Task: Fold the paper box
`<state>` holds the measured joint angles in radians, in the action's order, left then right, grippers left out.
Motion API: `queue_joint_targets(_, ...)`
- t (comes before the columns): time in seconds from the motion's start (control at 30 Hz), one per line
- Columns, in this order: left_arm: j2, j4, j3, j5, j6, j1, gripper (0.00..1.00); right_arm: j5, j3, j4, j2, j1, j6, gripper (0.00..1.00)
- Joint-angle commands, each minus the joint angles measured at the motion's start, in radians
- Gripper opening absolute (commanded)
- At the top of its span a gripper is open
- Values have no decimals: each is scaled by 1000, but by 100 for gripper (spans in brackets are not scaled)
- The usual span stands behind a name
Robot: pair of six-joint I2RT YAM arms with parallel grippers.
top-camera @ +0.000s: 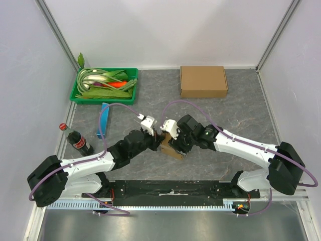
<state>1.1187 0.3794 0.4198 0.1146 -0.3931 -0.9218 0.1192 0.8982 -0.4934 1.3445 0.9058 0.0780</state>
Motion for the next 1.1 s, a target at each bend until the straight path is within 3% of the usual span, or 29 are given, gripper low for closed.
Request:
queue_joint_targets(0.0, 9, -53, -39, 25, -26, -45, 2, 22, 15, 36, 12, 2, -24, 61)
queue_joint_targets(0.1, 15, -60, -39, 65, -24, -68, 2, 14, 15, 45, 12, 2, -59, 62)
queue_joint_targets(0.2, 15, -85, -27, 108, -24, -80, 2, -22, 25, 47, 2, 2, -139, 71)
queue_joint_targets(0.3, 15, -108, -18, 137, -35, -87, 2, -52, 68, -25, -49, 2, -269, 75)
queue_joint_targets(0.33, 13, -114, -16, 143, -36, -89, 2, -76, 80, -83, -70, 1, -362, 83)
queue_joint_targets(0.4, 9, -135, -9, 152, -39, -91, 2, -91, 136, -161, -128, -2, -447, 89)
queue_joint_targets(0.5, 1, -148, -6, 165, -36, -100, 2, -164, 191, -293, -214, -10, -619, 91)
queue_joint_targets(0.63, 0, -149, -4, 175, -49, -106, 2, -121, 211, -390, -202, -4, -744, 76)
queue_joint_targets(0.77, 0, -162, 5, 189, -50, -117, 2, -243, 245, -428, -166, 33, -745, 64)
queue_joint_targets(0.9, -10, -180, 10, 197, -43, -126, 2, -280, 232, -438, -125, 38, -713, 31)
queue_joint_targets(1.07, -19, -195, 16, 214, -32, -129, 2, -323, 211, -441, -114, 53, -719, 25)
